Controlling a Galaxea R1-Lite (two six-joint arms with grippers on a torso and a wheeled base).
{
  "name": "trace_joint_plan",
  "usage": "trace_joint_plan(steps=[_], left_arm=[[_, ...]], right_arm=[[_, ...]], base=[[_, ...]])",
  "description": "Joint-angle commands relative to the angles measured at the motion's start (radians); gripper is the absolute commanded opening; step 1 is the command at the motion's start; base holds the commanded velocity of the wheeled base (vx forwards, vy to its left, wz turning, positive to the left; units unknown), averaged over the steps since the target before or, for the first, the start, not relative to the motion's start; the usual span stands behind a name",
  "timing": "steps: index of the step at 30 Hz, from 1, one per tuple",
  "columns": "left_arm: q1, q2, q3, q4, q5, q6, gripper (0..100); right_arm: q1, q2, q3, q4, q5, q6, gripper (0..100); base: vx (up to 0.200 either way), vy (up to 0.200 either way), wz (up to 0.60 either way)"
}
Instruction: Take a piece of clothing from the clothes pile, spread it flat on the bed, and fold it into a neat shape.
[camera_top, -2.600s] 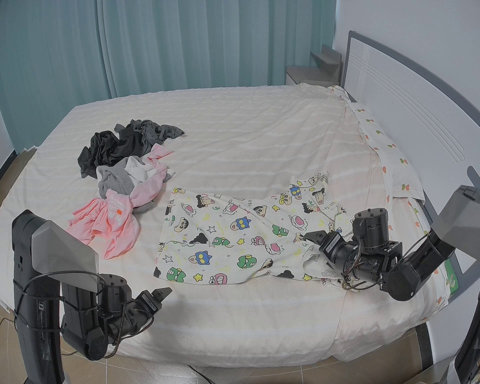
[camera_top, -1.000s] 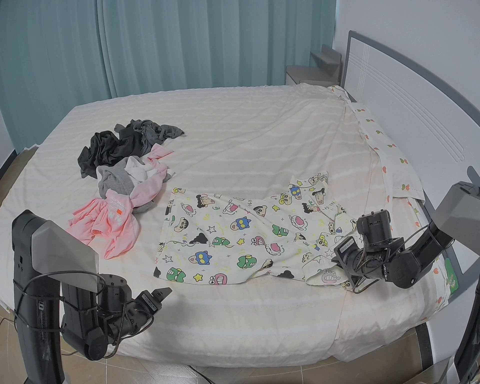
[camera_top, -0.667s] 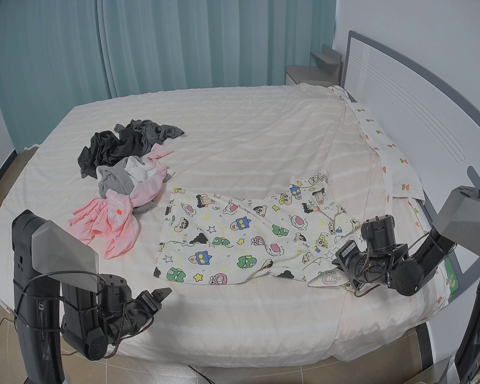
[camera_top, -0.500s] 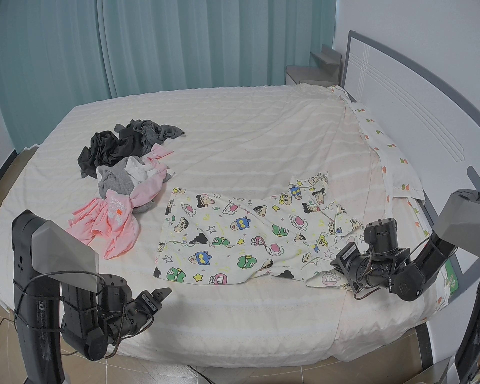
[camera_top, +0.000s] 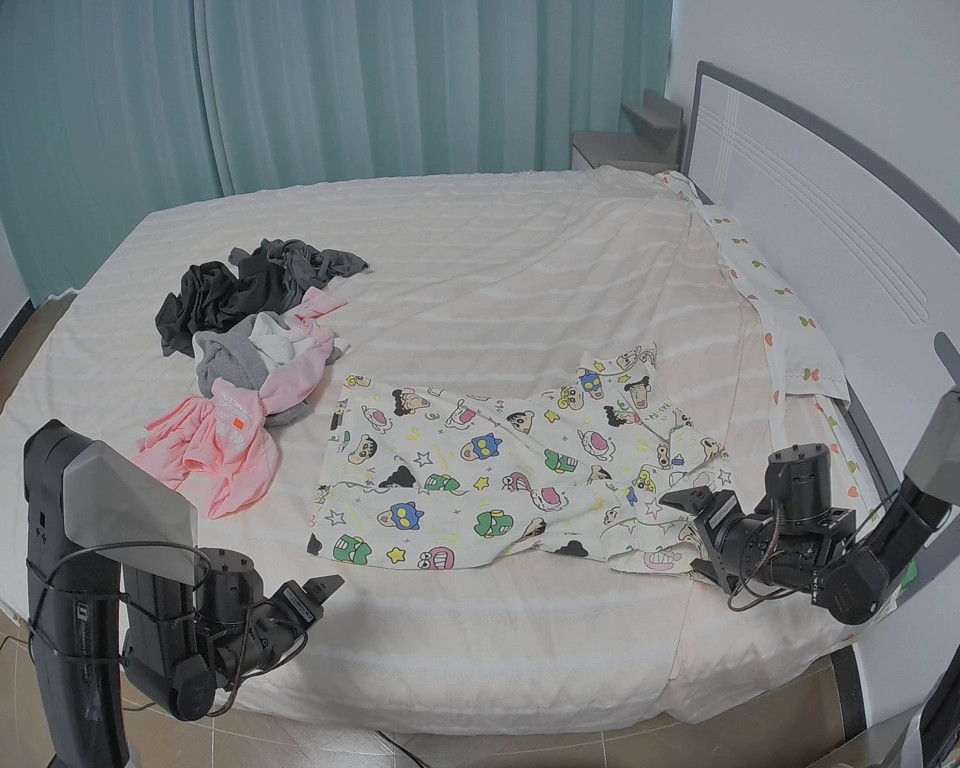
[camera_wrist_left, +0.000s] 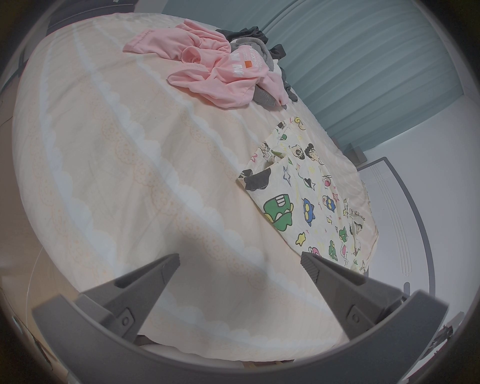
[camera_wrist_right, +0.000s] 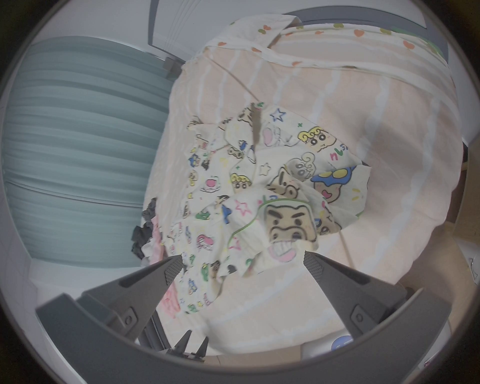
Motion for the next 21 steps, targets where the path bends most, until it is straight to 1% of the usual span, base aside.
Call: trace_joint_plan(steps=[1, 4, 6, 7, 9, 10, 14, 16, 18, 21], left_arm=[[0.0, 0.001, -0.001, -0.018, 0.0, 0.0, 100], [0.0, -0.001, -0.001, -0.018, 0.0, 0.0, 100], [0.0, 0.001, -0.001, -0.018, 0.0, 0.0, 100], [0.0, -0.001, -0.001, -0.018, 0.0, 0.0, 100], [0.0, 0.001, -0.001, -0.018, 0.0, 0.0, 100], [0.0, 0.001, -0.001, -0.018, 0.0, 0.0, 100], [0.0, 0.001, -0.001, -0.018, 0.0, 0.0, 100], [0.0, 0.001, -0.001, -0.018, 0.0, 0.0, 100], [0.0, 0.001, -0.001, -0.018, 0.0, 0.0, 100], [0.0, -0.001, -0.001, -0.018, 0.0, 0.0, 100]], right_arm=[[0.017, -0.172, 0.039, 0.0, 0.045, 0.002, 100], [0.018, -0.187, 0.015, -0.002, 0.098, 0.0, 100], [0.02, -0.18, 0.001, -0.002, 0.111, 0.0, 100], [0.018, -0.134, -0.033, -0.003, 0.132, 0.0, 100], [0.018, -0.109, -0.045, -0.005, 0.134, -0.002, 100], [0.012, -0.012, -0.099, -0.014, 0.134, -0.005, 100], [-0.009, 0.106, -0.163, -0.042, 0.134, -0.02, 100], [-0.019, 0.173, -0.189, -0.059, 0.134, -0.043, 100], [-0.022, 0.198, -0.2, -0.066, 0.132, -0.054, 100], [-0.049, 0.254, -0.215, -0.092, 0.126, -0.08, 100]], base=[[0.0, 0.0, 0.0], [0.0, 0.0, 0.0], [0.0, 0.0, 0.0], [0.0, 0.0, 0.0], [0.0, 0.0, 0.0], [0.0, 0.0, 0.0], [0.0, 0.0, 0.0], [0.0, 0.0, 0.0], [0.0, 0.0, 0.0], [0.0, 0.0, 0.0]])
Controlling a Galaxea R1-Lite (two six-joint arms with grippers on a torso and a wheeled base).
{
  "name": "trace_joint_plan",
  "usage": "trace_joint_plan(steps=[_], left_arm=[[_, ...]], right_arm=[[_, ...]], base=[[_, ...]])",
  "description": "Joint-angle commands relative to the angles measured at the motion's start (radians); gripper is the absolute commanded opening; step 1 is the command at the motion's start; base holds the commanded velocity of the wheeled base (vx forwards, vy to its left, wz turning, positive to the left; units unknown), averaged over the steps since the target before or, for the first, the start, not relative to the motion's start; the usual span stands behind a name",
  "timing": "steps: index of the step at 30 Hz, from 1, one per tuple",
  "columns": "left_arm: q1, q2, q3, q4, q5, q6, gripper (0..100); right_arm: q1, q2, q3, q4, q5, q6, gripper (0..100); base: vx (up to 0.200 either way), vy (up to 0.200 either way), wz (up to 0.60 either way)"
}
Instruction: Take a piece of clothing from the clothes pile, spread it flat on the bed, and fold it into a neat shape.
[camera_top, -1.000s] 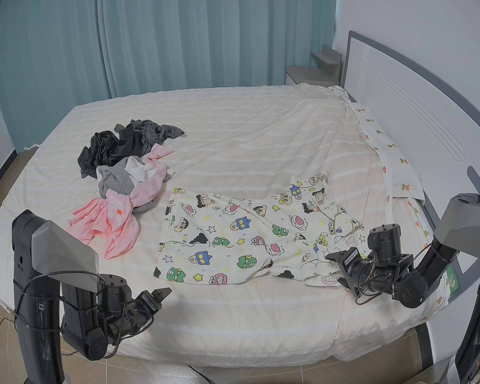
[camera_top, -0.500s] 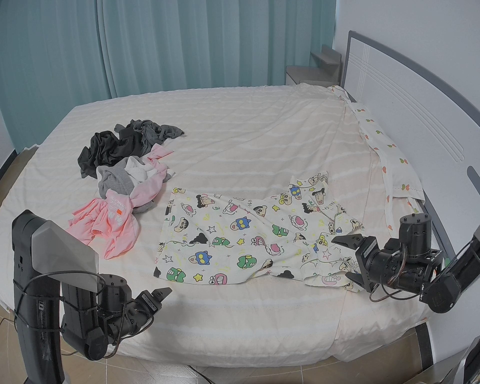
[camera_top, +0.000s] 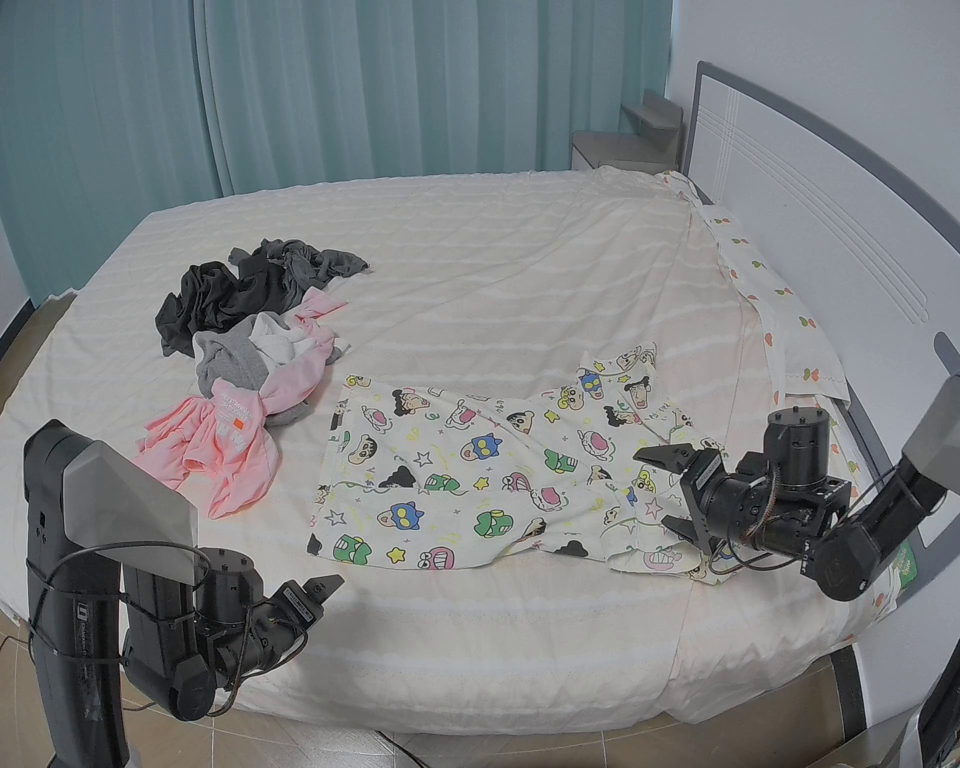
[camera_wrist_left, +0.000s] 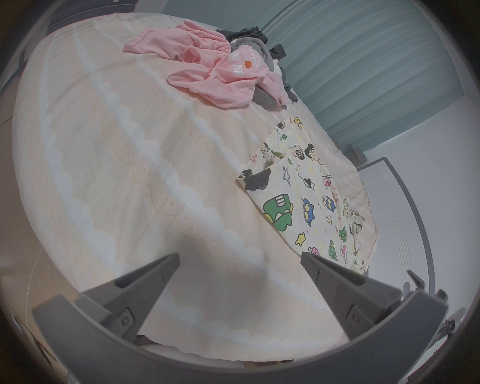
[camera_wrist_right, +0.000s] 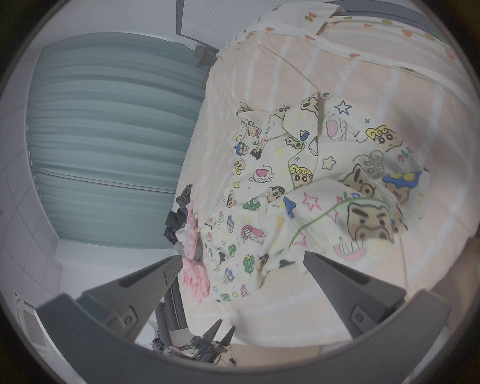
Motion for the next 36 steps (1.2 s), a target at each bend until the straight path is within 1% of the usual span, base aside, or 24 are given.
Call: trace_joint_plan(steps=[1, 8, 13, 21, 24, 27, 28, 29, 30, 32, 33, 34, 36], left_arm=[[0.0, 0.001, 0.0, -0.018, 0.0, 0.0, 100], [0.0, 0.001, 0.002, -0.018, 0.002, 0.0, 100], [0.0, 0.001, 0.002, -0.018, 0.002, 0.0, 100], [0.0, -0.001, 0.002, -0.018, 0.0, 0.0, 100], [-0.002, -0.008, 0.0, -0.018, 0.009, 0.0, 100], [-0.003, -0.025, -0.001, -0.018, 0.045, 0.0, 100], [-0.003, -0.028, -0.001, -0.018, 0.048, 0.0, 100], [-0.011, -0.053, -0.006, -0.018, 0.063, -0.002, 100], [-0.011, -0.053, -0.006, -0.018, 0.063, -0.002, 100], [-0.019, -0.096, -0.009, -0.018, 0.095, -0.005, 100], [-0.02, -0.099, -0.009, -0.018, 0.103, -0.005, 100], [-0.023, -0.105, -0.011, -0.018, 0.131, -0.011, 100], [-0.031, -0.107, -0.014, -0.018, 0.161, -0.013, 100]], right_arm=[[-0.038, 0.156, -0.051, -0.03, -0.003, -0.028, 100], [-0.066, 0.174, -0.05, -0.031, -0.012, -0.028, 100], [-0.064, 0.183, -0.044, -0.031, -0.03, -0.028, 100], [-0.064, 0.177, -0.036, -0.031, -0.03, -0.027, 100], [-0.058, 0.024, 0.015, -0.039, -0.04, -0.022, 100], [-0.057, -0.113, 0.054, -0.033, -0.043, -0.035, 100], [-0.057, -0.126, 0.058, -0.033, -0.043, -0.035, 100], [-0.061, -0.195, 0.088, -0.033, -0.033, -0.035, 100], [-0.061, -0.195, 0.088, -0.033, -0.033, -0.035, 100], [-0.066, -0.271, 0.151, -0.038, -0.004, -0.032, 100], [-0.066, -0.272, 0.156, -0.038, 0.003, -0.032, 100], [-0.066, -0.272, 0.159, -0.039, 0.023, -0.035, 100], [-0.066, -0.274, 0.156, -0.039, 0.031, -0.035, 100]], base=[[0.0, 0.0, 0.0], [0.0, 0.0, 0.0], [0.0, 0.0, 0.0], [0.0, 0.0, 0.0], [0.0, 0.0, 0.0], [0.0, 0.0, 0.0], [0.0, 0.0, 0.0], [0.0, 0.0, 0.0], [0.0, 0.0, 0.0], [0.0, 0.0, 0.0], [0.0, 0.0, 0.0], [0.0, 0.0, 0.0], [0.0, 0.0, 0.0]])
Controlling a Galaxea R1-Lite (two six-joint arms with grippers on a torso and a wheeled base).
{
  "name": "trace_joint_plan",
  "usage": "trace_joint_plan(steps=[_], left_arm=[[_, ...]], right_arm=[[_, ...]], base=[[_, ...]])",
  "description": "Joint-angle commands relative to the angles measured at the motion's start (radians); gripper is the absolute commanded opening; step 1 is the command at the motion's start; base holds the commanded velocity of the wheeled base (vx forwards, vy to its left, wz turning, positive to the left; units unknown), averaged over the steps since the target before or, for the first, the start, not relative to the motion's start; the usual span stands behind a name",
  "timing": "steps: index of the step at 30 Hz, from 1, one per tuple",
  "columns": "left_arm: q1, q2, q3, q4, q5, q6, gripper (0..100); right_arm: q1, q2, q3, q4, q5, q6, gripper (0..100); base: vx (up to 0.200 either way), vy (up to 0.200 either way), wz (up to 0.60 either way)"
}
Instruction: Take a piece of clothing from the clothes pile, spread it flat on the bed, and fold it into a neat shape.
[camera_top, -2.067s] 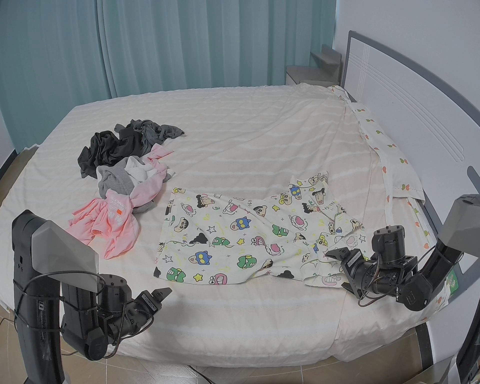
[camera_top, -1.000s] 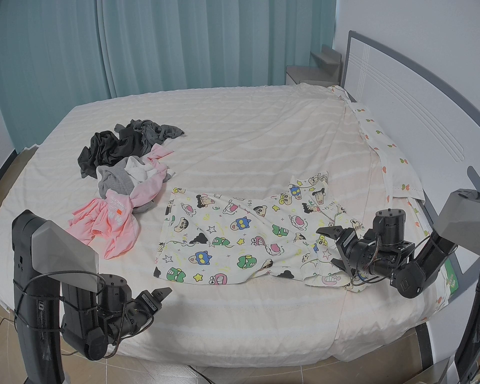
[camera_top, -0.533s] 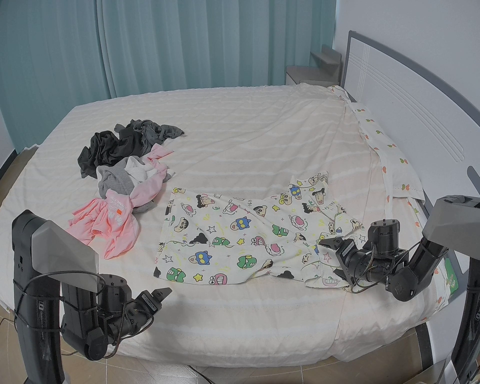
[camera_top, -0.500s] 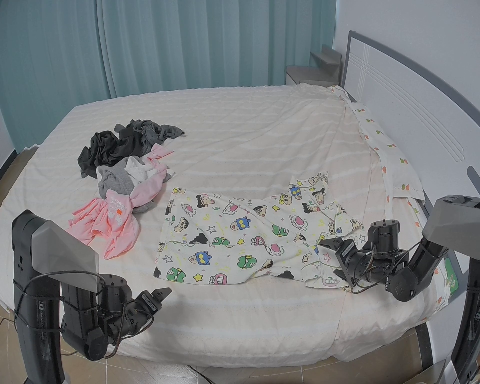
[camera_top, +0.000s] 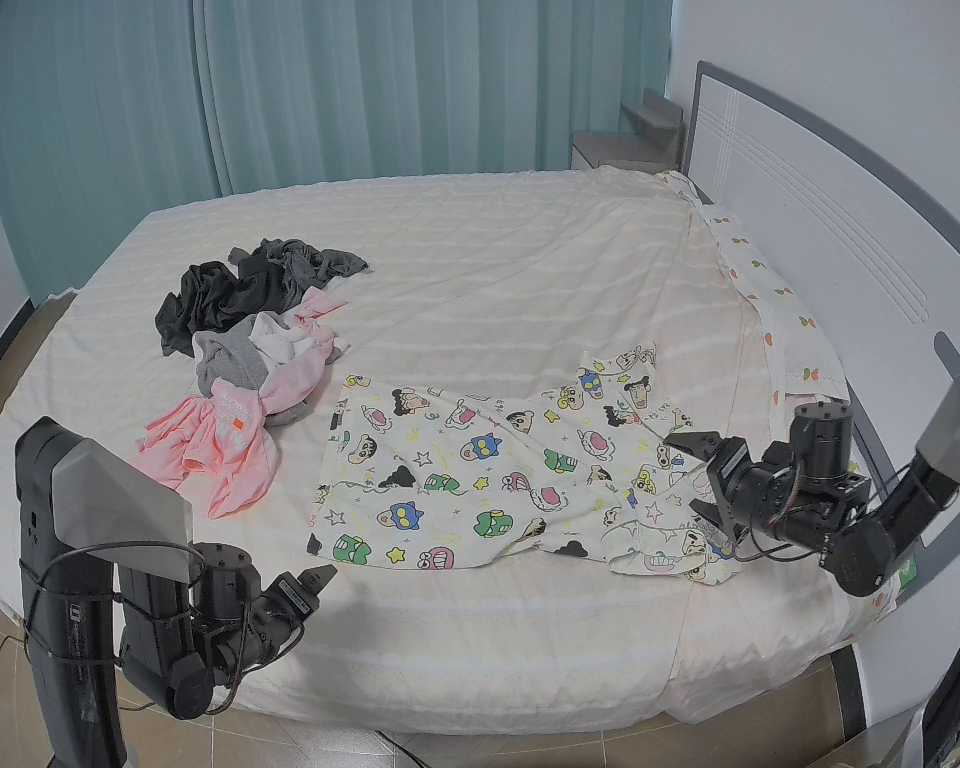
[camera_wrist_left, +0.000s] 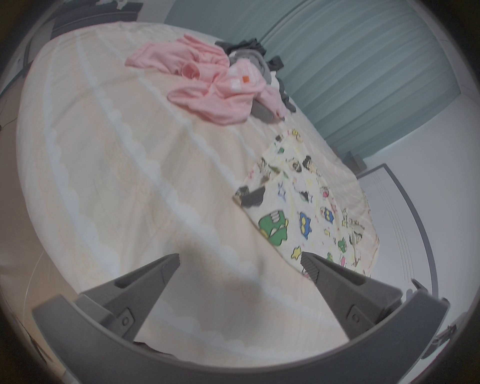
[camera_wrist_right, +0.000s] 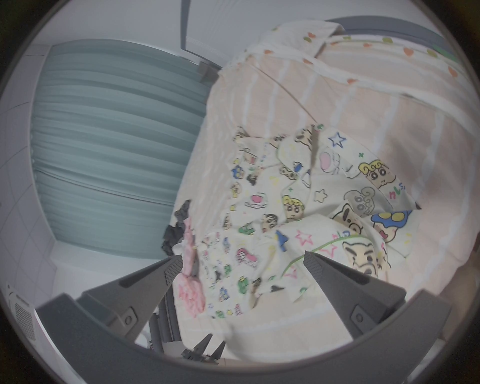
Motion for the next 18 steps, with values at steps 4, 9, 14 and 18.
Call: trace_joint_plan(steps=[4, 9, 14, 18], left_arm=[[-0.047, -0.061, -0.018, -0.018, 0.133, -0.009, 100], [-0.086, -0.078, -0.029, -0.018, 0.202, -0.009, 100], [-0.083, -0.086, -0.029, -0.018, 0.201, -0.007, 100], [-0.078, -0.086, -0.028, -0.018, 0.197, -0.007, 100]], right_arm=[[-0.004, -0.138, 0.061, -0.003, 0.035, -0.002, 100], [-0.002, -0.123, 0.061, -0.003, 0.035, -0.004, 100], [0.004, -0.121, 0.062, -0.003, 0.036, -0.004, 100], [0.007, -0.123, 0.067, -0.003, 0.036, -0.005, 100]], base=[[0.0, 0.0, 0.0], [0.0, 0.0, 0.0], [0.0, 0.0, 0.0], [0.2, 0.0, 0.0]])
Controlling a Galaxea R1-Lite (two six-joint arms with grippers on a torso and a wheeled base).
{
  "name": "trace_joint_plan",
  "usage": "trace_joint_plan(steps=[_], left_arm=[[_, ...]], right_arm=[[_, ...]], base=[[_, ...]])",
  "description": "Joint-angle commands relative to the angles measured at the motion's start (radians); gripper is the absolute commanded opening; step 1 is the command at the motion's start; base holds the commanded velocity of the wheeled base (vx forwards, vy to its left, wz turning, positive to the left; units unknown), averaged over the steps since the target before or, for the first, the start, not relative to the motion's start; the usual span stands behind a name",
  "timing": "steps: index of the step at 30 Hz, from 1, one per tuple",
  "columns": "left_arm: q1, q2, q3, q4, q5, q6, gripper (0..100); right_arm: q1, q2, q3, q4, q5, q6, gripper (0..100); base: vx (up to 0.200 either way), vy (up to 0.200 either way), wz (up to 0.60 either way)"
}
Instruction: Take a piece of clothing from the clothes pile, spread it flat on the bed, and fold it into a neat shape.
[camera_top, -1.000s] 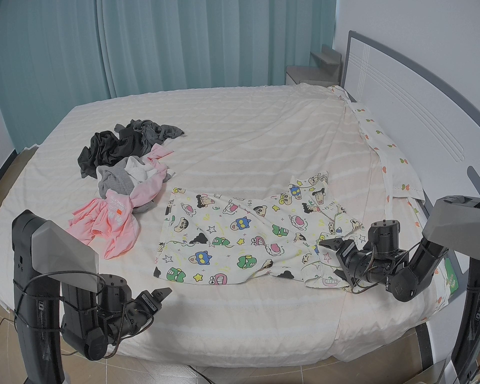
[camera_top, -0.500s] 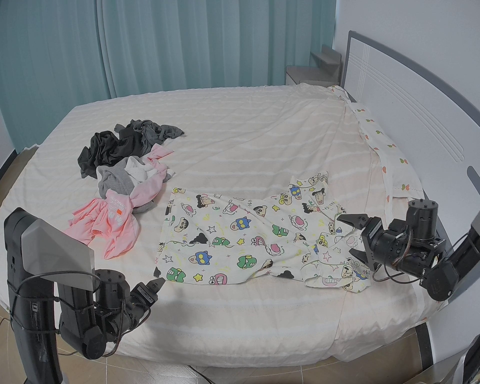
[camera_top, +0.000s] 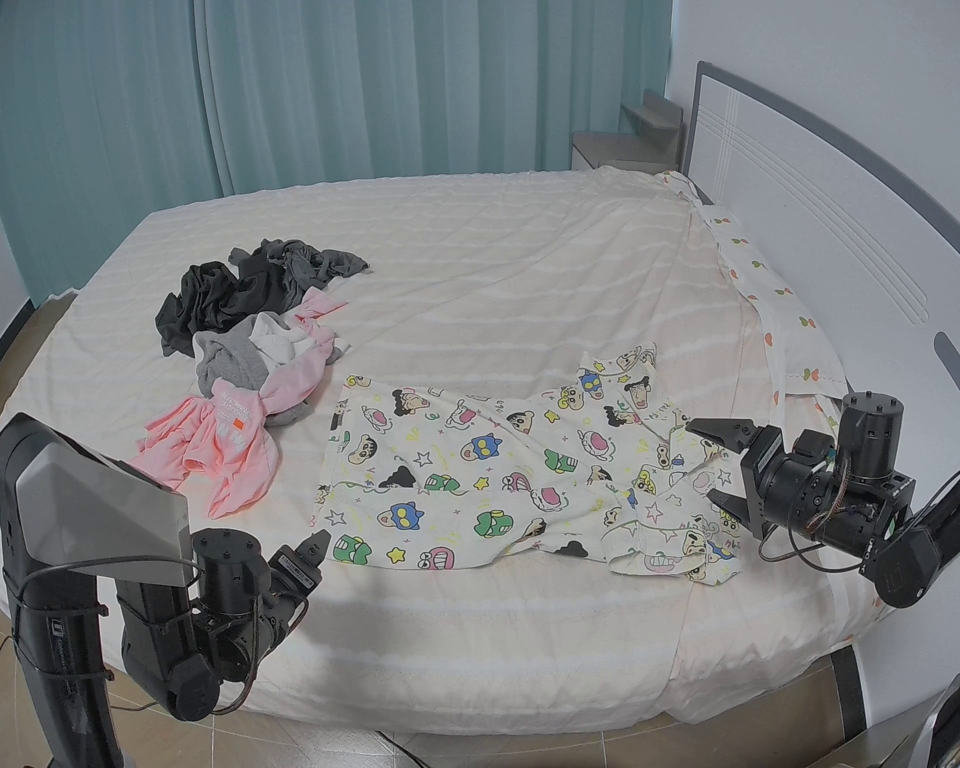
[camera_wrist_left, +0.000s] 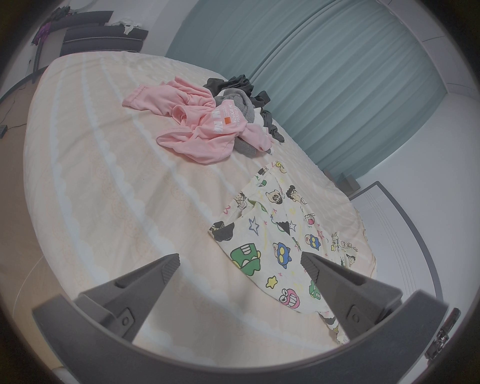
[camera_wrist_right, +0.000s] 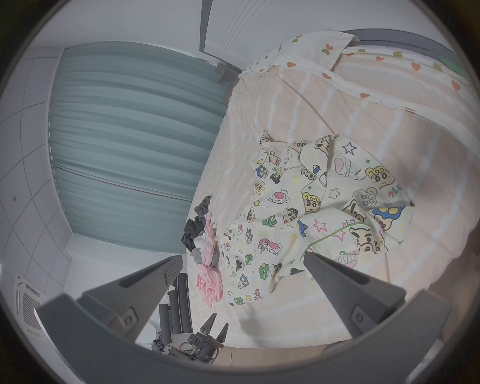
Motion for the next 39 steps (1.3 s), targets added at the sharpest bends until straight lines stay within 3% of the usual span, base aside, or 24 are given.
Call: trace_joint_plan(steps=[1, 14, 39], left_arm=[[0.001, -0.007, -0.001, -0.018, -0.004, 0.0, 100], [-0.006, 0.002, -0.003, -0.018, -0.004, 0.002, 100], [-0.006, 0.001, -0.021, -0.018, 0.008, 0.004, 100]], right_arm=[[0.004, -0.001, 0.002, -0.001, 0.0, -0.001, 100], [0.017, 0.009, 0.019, -0.001, 0.0, -0.036, 100], [0.019, 0.028, 0.02, -0.001, -0.001, -0.056, 100]], base=[[0.2, 0.0, 0.0], [0.2, 0.0, 0.0], [0.0, 0.0, 0.0]])
